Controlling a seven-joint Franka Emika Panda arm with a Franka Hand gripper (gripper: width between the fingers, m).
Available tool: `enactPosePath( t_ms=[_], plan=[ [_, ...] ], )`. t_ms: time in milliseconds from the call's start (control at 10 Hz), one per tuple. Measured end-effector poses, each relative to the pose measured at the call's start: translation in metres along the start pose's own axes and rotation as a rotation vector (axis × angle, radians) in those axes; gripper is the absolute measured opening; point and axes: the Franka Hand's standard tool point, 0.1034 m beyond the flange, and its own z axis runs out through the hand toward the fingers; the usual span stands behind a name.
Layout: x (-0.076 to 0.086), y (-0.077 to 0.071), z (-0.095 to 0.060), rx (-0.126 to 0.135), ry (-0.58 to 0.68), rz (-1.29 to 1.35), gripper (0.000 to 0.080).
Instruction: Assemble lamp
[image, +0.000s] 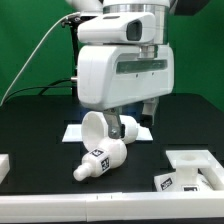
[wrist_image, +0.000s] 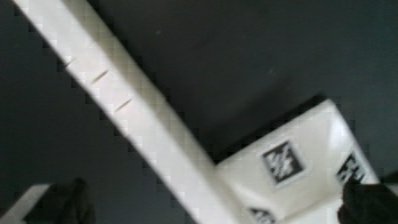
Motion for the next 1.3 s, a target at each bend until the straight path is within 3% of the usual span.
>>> enactPosePath(
  t_ms=[100,200,400,800,900,1000,1300],
  plan=[
    [-0.002,0.002,0.001,-0.005,-0.005,-0.091,0.0699],
    [-0.009,0.001,0.006,-0.033,-0.017,-0.273,0.0699],
    [-0.017,-0.008,0.013,-0.064,-0.049,-0.569,0.0699],
    [-0.025,-0.006,0.015,-0.061,-0.085,-0.799,0.0699],
    [-0.031,-0.007,0.017,-0.041,-0.103,-0.853,0.0699],
    [-0.041,-0.013,0.021,0.004,-0.135,-0.893,0.0699],
    [-0.053,-0.032,0.038,0.035,-0.222,-1.078,0.0699]
  ],
)
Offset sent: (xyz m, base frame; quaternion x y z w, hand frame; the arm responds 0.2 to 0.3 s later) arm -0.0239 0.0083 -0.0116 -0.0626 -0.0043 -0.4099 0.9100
